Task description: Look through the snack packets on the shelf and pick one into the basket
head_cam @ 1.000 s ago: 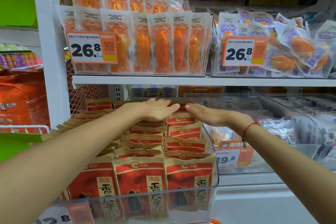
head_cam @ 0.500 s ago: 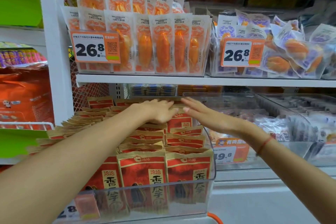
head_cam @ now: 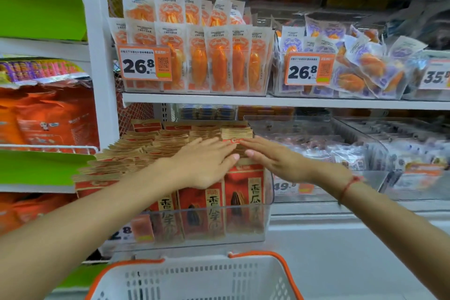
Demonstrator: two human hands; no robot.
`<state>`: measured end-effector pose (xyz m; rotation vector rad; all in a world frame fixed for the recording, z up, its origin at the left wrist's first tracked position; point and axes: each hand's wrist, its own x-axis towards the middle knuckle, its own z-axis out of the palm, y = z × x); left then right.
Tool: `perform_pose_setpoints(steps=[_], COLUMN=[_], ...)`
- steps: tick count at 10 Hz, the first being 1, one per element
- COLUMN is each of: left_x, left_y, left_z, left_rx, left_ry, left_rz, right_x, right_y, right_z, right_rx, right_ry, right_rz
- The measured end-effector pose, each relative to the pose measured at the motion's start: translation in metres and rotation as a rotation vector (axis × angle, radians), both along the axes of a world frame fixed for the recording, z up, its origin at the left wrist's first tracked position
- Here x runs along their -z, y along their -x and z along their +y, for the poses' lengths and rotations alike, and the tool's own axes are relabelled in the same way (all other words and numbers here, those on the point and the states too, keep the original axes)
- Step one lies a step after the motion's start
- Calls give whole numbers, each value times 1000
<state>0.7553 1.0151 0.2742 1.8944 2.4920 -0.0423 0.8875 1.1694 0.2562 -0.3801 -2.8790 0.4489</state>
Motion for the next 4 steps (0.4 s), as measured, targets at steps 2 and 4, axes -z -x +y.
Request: perform_pose_setpoints(steps=[2, 4], left_x=[-1, -8], left_y=[-4, -11], left_z=[21, 4], left_rx=[-102, -136], left_ry=[-33, -89], left_rz=[-78, -187], right_x=[11, 9], right_y=[21, 20], right_z=[0, -16], right_rx=[180, 234], right_ry=[-127, -141], right_rz=[43, 63])
